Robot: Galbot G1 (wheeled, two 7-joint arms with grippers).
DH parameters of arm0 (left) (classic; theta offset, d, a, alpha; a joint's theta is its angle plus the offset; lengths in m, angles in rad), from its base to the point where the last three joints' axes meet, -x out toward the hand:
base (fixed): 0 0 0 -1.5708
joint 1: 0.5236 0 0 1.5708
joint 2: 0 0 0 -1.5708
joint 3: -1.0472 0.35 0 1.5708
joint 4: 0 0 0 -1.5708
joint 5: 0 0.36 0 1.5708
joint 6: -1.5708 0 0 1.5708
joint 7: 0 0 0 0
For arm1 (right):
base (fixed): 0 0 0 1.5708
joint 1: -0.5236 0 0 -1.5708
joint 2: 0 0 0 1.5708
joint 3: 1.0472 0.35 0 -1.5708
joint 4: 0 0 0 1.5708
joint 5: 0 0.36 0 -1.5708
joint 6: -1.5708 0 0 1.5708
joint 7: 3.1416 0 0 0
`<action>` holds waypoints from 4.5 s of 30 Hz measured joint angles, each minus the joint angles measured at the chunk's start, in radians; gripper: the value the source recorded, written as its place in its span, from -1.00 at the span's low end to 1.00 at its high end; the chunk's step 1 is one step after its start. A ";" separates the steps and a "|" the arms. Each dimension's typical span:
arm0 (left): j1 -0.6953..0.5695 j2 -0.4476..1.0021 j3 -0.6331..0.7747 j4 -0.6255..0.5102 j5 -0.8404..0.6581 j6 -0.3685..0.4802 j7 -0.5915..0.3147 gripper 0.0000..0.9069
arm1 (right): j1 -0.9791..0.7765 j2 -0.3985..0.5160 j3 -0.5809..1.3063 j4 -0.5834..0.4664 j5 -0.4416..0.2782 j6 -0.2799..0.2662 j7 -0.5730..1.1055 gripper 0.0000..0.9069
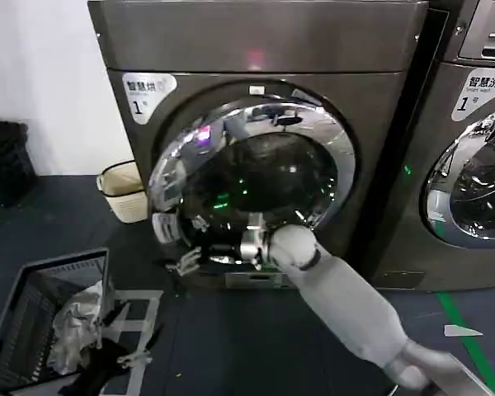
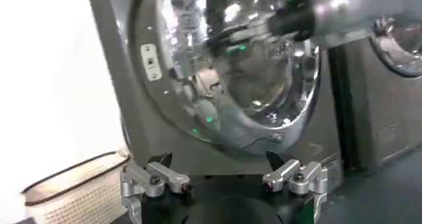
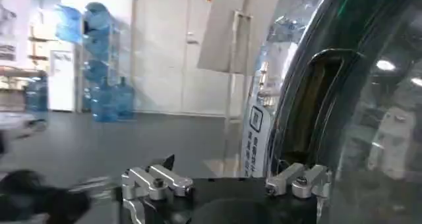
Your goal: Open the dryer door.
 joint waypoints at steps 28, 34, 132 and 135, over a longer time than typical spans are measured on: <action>-0.327 0.251 0.029 0.146 -0.299 0.103 0.032 1.00 | -0.403 -0.309 0.345 0.364 0.064 0.109 -0.387 1.00; -0.436 0.346 0.152 0.151 -0.421 0.110 0.068 1.00 | -0.511 -0.372 0.461 0.351 0.070 0.138 -0.456 1.00; -1.580 -0.271 1.512 0.783 -0.423 0.015 -0.056 1.00 | -1.256 0.005 2.409 0.414 -0.139 -0.090 0.745 1.00; -1.587 -0.301 1.513 0.818 -0.417 0.001 -0.082 1.00 | -1.257 0.001 2.411 0.415 -0.139 -0.090 0.745 1.00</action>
